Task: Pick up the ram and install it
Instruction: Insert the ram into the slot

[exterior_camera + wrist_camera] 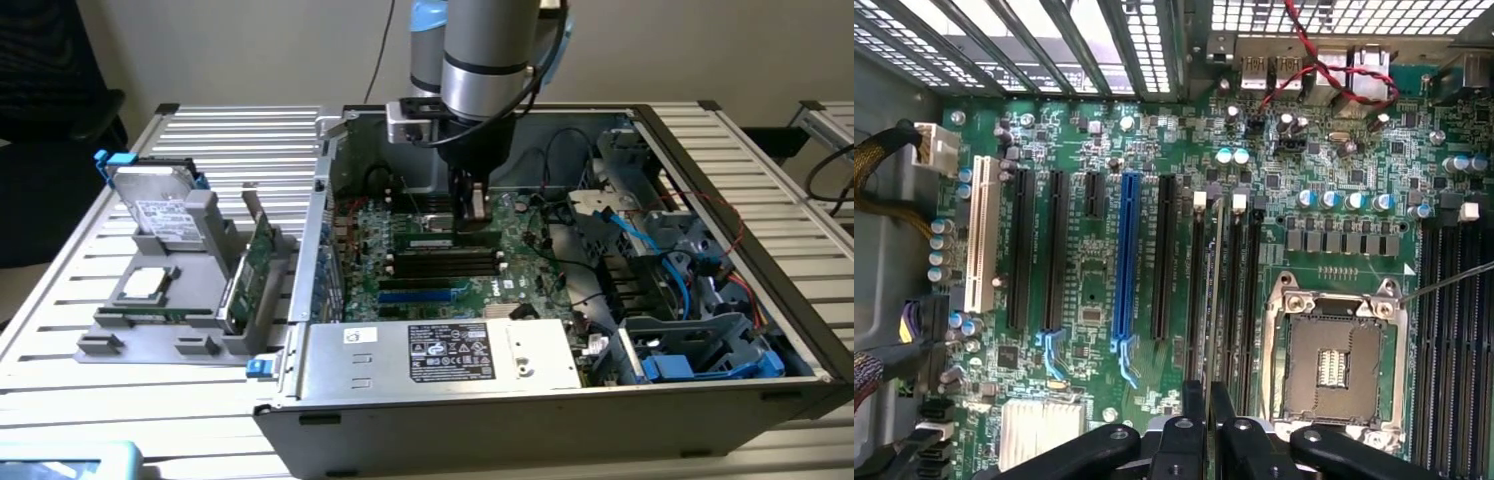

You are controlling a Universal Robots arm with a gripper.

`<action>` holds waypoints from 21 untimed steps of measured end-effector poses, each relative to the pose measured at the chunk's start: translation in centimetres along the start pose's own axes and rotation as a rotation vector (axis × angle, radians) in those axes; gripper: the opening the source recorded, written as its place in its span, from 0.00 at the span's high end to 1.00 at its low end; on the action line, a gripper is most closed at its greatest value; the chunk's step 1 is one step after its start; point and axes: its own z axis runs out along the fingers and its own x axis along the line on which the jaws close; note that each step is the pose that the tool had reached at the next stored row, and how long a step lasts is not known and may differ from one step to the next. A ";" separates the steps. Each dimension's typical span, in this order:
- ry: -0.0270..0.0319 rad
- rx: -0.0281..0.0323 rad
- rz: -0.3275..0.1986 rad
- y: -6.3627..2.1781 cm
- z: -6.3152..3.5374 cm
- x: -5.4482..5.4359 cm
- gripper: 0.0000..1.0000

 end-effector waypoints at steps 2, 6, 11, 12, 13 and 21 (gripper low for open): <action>0.0007 -0.0001 0.000 -0.01 0.19 0.0 0.86; 0.0009 0.0000 -0.002 -0.01 0.31 0.0 0.86; 0.0010 0.0001 -0.006 0.00 0.39 0.1 0.86; 0.0010 0.0000 -0.007 -0.01 0.42 0.1 0.86; 0.0012 0.0000 -0.008 0.00 0.45 0.1 0.86; 0.0029 0.0001 -0.013 -0.02 1.04 0.1 0.86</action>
